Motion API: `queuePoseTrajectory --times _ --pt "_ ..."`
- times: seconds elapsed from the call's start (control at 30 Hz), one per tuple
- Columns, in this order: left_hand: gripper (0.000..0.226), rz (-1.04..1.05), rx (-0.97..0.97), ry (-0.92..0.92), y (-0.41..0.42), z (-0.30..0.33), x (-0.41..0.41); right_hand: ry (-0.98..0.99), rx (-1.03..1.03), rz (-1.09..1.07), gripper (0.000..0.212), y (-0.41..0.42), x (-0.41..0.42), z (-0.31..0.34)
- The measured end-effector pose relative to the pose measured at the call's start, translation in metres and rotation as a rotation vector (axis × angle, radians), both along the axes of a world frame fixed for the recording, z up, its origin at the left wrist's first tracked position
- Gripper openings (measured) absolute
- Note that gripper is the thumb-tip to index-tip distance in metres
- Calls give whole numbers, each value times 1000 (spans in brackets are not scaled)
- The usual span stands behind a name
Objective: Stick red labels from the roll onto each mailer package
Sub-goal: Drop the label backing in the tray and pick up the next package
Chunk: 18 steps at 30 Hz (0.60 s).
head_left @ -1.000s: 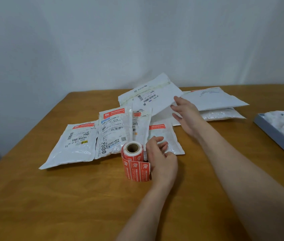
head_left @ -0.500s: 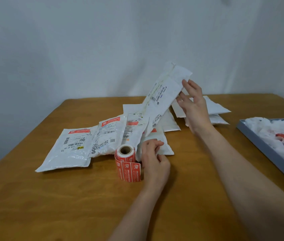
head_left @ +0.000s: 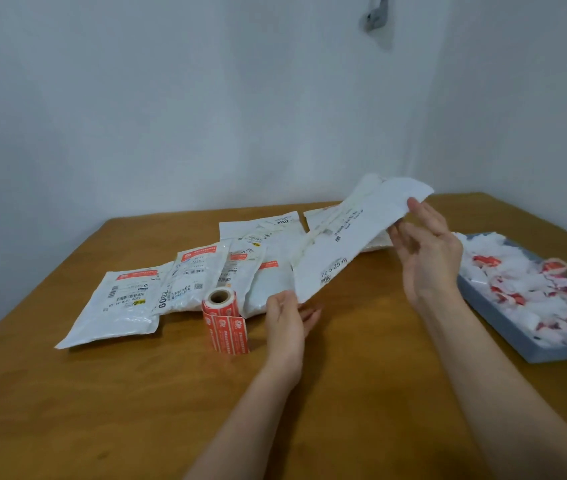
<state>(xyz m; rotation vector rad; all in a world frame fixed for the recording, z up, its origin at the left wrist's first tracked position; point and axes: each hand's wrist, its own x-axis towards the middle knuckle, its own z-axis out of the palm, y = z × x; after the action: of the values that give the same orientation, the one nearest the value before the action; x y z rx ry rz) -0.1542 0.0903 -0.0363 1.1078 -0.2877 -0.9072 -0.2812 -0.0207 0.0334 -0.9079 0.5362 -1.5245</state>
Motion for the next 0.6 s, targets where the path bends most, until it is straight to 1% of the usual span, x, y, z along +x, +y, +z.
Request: queuePoseTrajectory --times 0.07,0.2,0.3,0.43,0.53,0.6 --pt "5 -1 -21 29 3 2 -3 6 43 -15 29 4 -16 -7" --pt "27 -25 21 3 10 6 -8 49 135 -71 20 17 -39 -19" --pt "30 -18 103 -76 14 8 -6 119 209 -194 14 19 -47 -30" --pt "42 -83 222 -217 28 10 -8 291 327 -440 16 23 -62 -36" --pt "43 -189 339 -308 34 14 -5 462 293 -602 13 21 -64 -40" --pt "40 -273 455 -405 41 17 -5 585 225 -650 11 20 -67 -43"
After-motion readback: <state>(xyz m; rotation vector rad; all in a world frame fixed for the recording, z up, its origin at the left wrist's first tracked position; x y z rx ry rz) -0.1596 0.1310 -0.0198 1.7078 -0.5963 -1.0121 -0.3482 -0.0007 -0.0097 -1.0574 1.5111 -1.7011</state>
